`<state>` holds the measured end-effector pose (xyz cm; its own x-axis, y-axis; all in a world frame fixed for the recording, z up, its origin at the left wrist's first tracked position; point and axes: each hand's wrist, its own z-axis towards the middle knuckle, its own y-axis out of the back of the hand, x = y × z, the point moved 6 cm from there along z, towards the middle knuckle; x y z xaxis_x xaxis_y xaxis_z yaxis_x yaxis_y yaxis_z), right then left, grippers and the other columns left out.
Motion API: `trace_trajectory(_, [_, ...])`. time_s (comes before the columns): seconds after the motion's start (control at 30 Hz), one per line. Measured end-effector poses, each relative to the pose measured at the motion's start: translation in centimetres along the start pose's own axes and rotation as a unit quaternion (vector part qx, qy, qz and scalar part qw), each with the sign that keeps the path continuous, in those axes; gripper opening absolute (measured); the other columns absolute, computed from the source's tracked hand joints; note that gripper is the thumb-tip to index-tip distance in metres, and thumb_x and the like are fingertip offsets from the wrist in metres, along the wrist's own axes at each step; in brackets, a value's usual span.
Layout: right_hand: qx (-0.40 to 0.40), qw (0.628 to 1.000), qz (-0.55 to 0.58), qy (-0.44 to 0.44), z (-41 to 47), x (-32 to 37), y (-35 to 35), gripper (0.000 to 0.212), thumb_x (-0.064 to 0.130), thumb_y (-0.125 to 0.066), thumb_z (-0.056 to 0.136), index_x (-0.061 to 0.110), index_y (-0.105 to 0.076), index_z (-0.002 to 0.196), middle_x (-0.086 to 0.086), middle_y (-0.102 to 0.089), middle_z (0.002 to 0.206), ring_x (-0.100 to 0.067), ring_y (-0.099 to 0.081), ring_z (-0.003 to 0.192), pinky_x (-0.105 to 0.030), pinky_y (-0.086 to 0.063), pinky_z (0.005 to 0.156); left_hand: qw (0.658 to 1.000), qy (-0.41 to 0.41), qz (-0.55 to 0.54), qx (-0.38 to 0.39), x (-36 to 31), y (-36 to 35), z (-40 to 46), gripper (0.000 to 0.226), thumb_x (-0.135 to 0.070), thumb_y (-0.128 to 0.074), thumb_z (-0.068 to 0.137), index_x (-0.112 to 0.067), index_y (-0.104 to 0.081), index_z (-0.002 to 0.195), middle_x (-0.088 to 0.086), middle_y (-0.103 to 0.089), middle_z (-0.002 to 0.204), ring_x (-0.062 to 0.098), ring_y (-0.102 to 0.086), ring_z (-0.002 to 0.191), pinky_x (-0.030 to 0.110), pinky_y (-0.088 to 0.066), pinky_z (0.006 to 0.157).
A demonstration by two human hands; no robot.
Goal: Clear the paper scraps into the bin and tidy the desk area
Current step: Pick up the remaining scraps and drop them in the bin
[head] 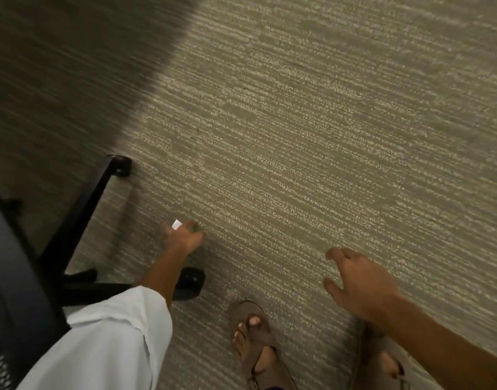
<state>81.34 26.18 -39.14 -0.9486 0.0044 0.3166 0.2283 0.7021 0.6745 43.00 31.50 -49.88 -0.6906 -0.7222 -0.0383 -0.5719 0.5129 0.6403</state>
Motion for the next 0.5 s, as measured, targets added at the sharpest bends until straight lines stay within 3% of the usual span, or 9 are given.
trace_trajectory(0.07, [-0.009, 1.0, 0.003, 0.004, 0.8, -0.3, -0.1, 0.052, 0.047, -0.054, 0.091, 0.024, -0.04, 0.136, 0.003, -0.056, 0.131, -0.019, -0.058, 0.11, -0.034, -0.053, 0.088, 0.999, -0.007, -0.034, -0.005, -0.2, -0.3, 1.3, 0.039, -0.018, -0.066, 0.089, -0.016, -0.058, 0.127, 0.023, -0.032, 0.148, 0.039, -0.041, 0.131, 0.043, -0.037, 0.112])
trace_trajectory(0.17, [-0.019, 1.0, 0.002, 0.003, 1.3, -0.6, 0.1, 0.051, 0.047, -0.056, 0.091, 0.024, -0.042, 0.135, 0.002, -0.057, 0.131, -0.019, -0.06, 0.106, -0.033, -0.053, 0.084, 0.998, -0.002, -0.052, -0.033, 0.0, -0.5, 1.2, 0.035, -0.011, -0.065, 0.089, -0.002, -0.059, 0.122, 0.024, -0.049, 0.134, 0.037, -0.047, 0.125, 0.04, -0.043, 0.106])
trace_trajectory(0.27, [-0.011, 1.0, 0.01, 0.0, 1.0, -0.1, 0.2, 0.051, 0.047, -0.056, 0.091, 0.025, -0.043, 0.135, 0.004, -0.056, 0.132, -0.018, -0.06, 0.108, -0.033, -0.053, 0.084, 0.991, 0.014, -0.109, -0.07, 0.4, -0.8, -0.6, 0.024, -0.002, -0.064, 0.088, 0.008, -0.064, 0.109, 0.023, -0.065, 0.113, 0.035, -0.061, 0.108, 0.032, -0.047, 0.083])
trace_trajectory(0.4, [-0.018, 1.0, 0.014, 0.02, 0.3, 1.4, 2.3, 0.049, 0.045, -0.056, 0.092, 0.023, -0.046, 0.135, 0.004, -0.055, 0.133, -0.018, -0.059, 0.111, -0.033, -0.053, 0.089, 0.963, 0.036, -0.24, -0.116, -1.6, -0.6, -5.3, 0.004, -0.003, -0.075, 0.081, 0.0, -0.075, 0.085, 0.018, -0.072, 0.099, 0.028, -0.067, 0.089, 0.026, -0.05, 0.083])
trace_trajectory(0.5, [-0.021, 0.998, 0.029, 0.052, -0.5, 2.9, 4.6, 0.047, 0.042, -0.058, 0.092, 0.025, -0.045, 0.134, 0.005, -0.053, 0.133, -0.017, -0.058, 0.112, -0.032, -0.051, 0.091, 0.925, 0.043, -0.373, -0.051, -4.4, -2.1, -10.2, 0.016, 0.011, -0.074, 0.076, -0.005, -0.073, 0.079, 0.014, -0.072, 0.1, 0.026, -0.069, 0.082, 0.036, -0.061, 0.073])
